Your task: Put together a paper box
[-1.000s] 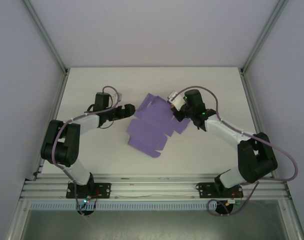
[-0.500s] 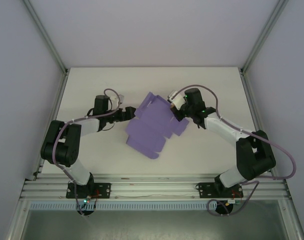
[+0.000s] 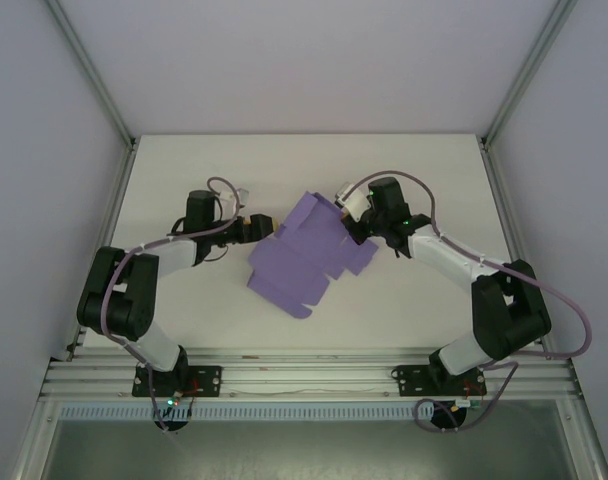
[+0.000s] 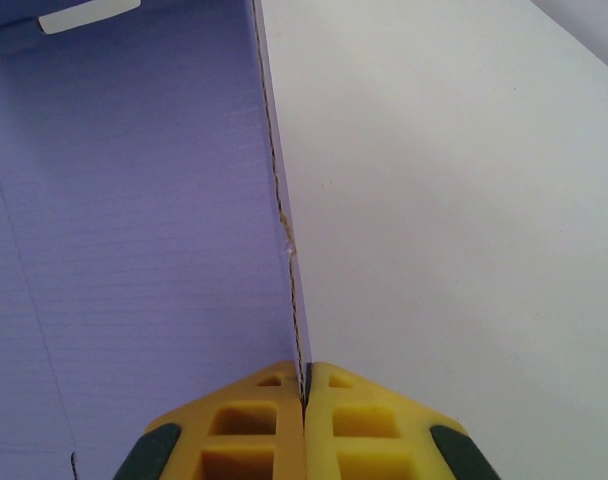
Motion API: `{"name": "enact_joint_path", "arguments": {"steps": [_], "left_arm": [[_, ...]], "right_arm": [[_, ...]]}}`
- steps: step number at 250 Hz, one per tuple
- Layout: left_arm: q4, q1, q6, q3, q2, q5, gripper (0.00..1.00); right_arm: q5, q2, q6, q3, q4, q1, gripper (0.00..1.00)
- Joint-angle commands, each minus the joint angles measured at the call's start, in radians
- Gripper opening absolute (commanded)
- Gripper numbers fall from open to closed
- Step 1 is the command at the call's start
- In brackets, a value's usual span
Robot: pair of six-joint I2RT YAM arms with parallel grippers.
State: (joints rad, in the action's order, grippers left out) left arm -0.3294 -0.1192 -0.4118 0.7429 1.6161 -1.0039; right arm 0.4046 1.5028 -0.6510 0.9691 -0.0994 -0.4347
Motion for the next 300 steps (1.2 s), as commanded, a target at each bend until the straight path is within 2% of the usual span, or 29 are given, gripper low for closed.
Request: {"name": "enact_joint_path", "arguments": {"steps": [1,9,37,57,76,126,150,163,203,235,246,276,300], "left_arm": [[-0.037,-0.018,0.044,-0.001,0.015,-0.061,0.76],[-0.033,-0.027,0.050,0.004,0.024,-0.067,0.73],[0.018,-0.082,0.121,0.022,0.033,-0.053,0.71],[0.078,-0.122,0.178,0.044,0.038,-0.018,0.63],[0.135,-0.145,0.201,0.068,0.047,0.047,0.59],[0.155,-0.180,0.183,0.105,0.092,0.205,0.50],[0.180,-0.230,0.224,0.121,0.101,0.313,0.49],[0.142,-0.249,0.224,0.109,0.100,0.326,0.49],[0.060,-0.271,0.211,0.078,0.098,0.325,0.56],[0.114,-0.287,0.249,0.059,0.058,0.368,0.64],[0.120,-0.288,0.249,0.041,0.024,0.395,0.70],[0.195,-0.287,0.237,0.031,-0.088,0.536,0.99],[0.260,-0.287,0.243,0.049,-0.162,0.579,1.00]], "right_arm": [[0.028,-0.003,0.018,0.044,-0.012,0.004,0.00],[0.032,-0.003,0.021,0.048,-0.013,0.004,0.00],[0.057,0.002,0.037,0.067,-0.031,0.009,0.00],[0.088,0.006,0.057,0.083,-0.048,0.013,0.00],[0.113,0.008,0.060,0.096,-0.069,0.013,0.00],[0.159,-0.003,0.095,0.099,-0.074,0.013,0.00],[0.175,-0.006,0.110,0.111,-0.086,0.014,0.00],[0.183,-0.001,0.114,0.121,-0.104,0.014,0.00],[0.171,0.021,0.122,0.139,-0.137,0.014,0.00],[0.124,0.023,0.106,0.140,-0.163,0.014,0.00],[0.097,0.022,0.094,0.139,-0.175,0.014,0.00],[0.033,0.022,0.071,0.142,-0.210,0.014,0.00],[0.004,0.032,0.069,0.155,-0.237,0.014,0.00]]}}
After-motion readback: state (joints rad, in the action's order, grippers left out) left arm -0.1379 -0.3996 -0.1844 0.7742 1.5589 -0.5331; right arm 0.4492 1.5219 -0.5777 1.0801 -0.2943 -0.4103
